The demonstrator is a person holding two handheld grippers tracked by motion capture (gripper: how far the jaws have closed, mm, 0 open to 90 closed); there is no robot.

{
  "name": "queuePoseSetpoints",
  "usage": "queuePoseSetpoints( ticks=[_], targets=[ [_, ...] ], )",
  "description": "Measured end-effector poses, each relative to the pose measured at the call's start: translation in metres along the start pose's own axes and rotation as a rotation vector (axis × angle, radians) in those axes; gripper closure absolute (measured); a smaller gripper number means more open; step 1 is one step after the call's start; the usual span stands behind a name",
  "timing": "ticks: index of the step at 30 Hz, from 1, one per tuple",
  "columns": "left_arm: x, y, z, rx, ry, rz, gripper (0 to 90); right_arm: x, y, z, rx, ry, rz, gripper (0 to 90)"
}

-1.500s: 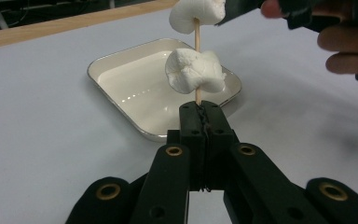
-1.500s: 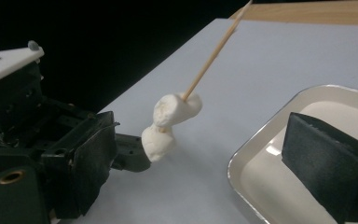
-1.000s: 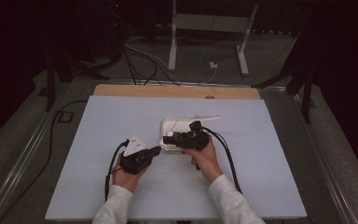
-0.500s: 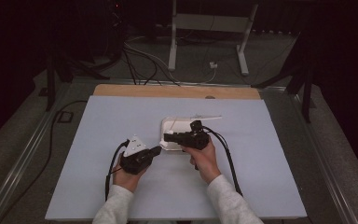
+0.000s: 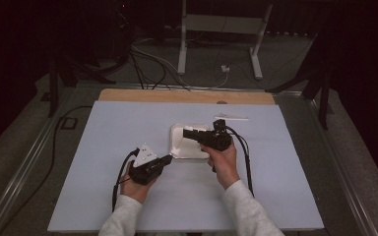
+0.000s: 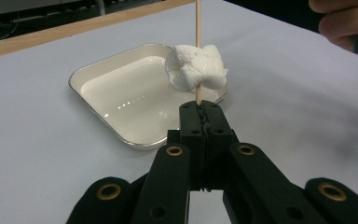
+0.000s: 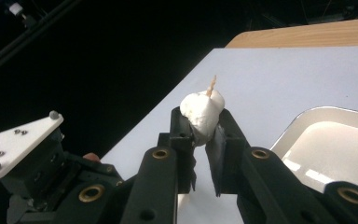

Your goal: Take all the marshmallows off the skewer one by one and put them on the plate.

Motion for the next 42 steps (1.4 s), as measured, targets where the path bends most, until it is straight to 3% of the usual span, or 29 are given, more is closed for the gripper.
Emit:
queuePoseSetpoints(
  ticks=[7, 9, 11, 15, 23, 37, 42],
  targets=[
    [0.003, 0.006, -0.001, 0.018, -0.004, -0.024, 90.0, 0.001, -0.003, -0.001, -0.008, 0.020, 0.016, 80.8],
    [0.007, 0.017, -0.005, 0.072, -0.033, -0.037, 90.0, -0.001, -0.010, 0.006, -0.067, 0.040, 0.004, 82.1],
    [0.012, 0.023, -0.006, 0.082, -0.032, -0.010, 90.0, -0.001, -0.023, 0.021, -0.128, 0.035, -0.008, 82.4],
    [0.015, 0.017, -0.004, 0.055, -0.045, 0.010, 90.0, -0.002, -0.025, 0.032, -0.048, 0.085, 0.064, 81.9],
    [0.017, 0.013, -0.002, 0.046, -0.063, 0.022, 90.0, -0.016, -0.005, 0.017, 0.055, 0.142, 0.088, 80.5],
    [0.019, 0.013, -0.001, 0.042, -0.067, 0.037, 90.0, -0.049, 0.030, -0.004, 0.189, 0.243, 0.052, 78.7],
    [0.018, 0.013, -0.002, 0.046, -0.065, 0.036, 90.0, -0.055, 0.039, -0.007, 0.220, 0.254, 0.041, 76.8]
  ],
)
Point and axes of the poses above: each handheld gripper's, and its own axes: z roughly backward along the jaws, y roughly out of its underside, x roughly to its left, the point moved 7 cm from there along -z, roughly forward along the jaws, and after that the axes turned 8 degrees about -y, right-handed, at the moved point
